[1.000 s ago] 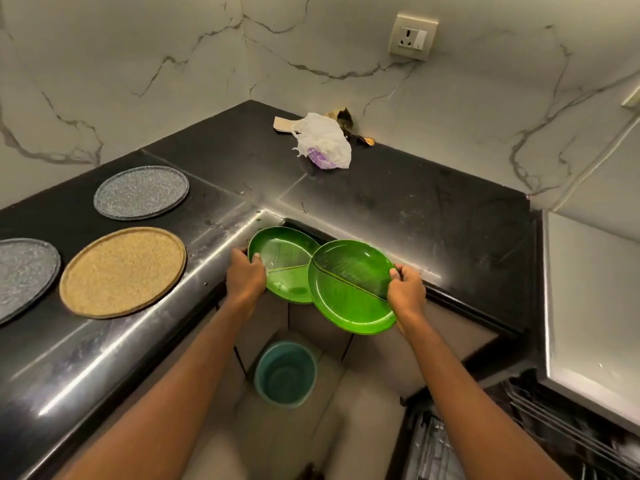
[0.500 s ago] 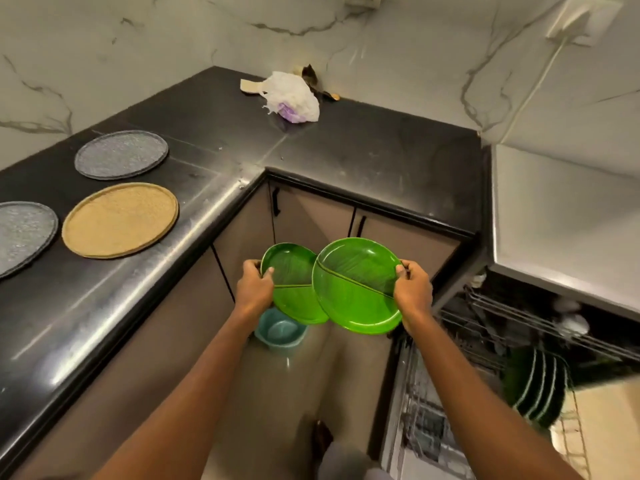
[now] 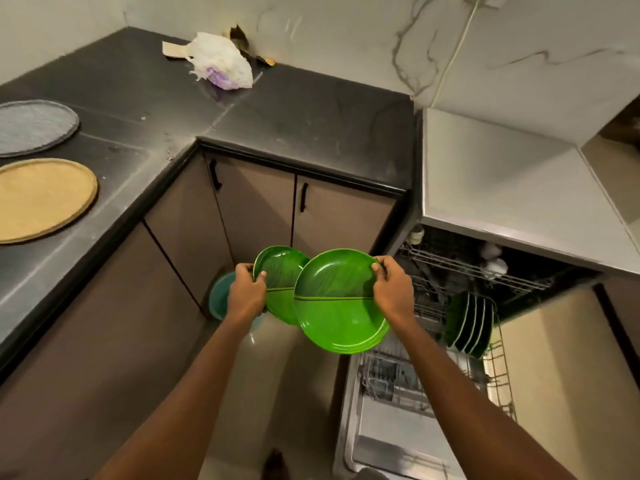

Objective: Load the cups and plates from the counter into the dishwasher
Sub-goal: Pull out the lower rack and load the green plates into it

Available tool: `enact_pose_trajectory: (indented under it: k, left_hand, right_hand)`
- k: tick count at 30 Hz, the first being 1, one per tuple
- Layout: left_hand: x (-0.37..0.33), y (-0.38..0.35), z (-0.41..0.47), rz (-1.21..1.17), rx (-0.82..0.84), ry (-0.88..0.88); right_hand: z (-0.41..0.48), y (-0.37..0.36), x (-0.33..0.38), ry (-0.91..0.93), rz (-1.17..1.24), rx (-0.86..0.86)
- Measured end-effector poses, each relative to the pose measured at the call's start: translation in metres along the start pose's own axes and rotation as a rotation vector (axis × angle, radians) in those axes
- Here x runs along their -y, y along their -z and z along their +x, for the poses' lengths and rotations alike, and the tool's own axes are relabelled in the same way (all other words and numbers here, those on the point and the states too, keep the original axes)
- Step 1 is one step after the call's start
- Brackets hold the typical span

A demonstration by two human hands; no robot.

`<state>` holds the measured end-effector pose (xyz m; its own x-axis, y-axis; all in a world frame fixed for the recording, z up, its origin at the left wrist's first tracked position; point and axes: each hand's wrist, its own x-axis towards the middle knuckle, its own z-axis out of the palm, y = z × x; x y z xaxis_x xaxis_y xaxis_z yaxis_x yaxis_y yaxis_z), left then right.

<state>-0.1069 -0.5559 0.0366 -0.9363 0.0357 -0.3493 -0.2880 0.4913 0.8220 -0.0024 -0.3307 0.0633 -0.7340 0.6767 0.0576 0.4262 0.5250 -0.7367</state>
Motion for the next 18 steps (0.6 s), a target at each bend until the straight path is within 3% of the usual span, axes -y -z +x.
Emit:
enact_pose_trajectory:
  k: [7,18]
  left_hand:
    - [0.001,-0.058,-0.031,0.125,0.048,0.024]
    - [0.021,-0.199,-0.074,0.213,0.074,0.083]
  right_hand:
    - [-0.006,0.046,-0.067,0.086,-0.088,0.042]
    - [0.012,0.1,-0.208,0.198,-0.268,0.396]
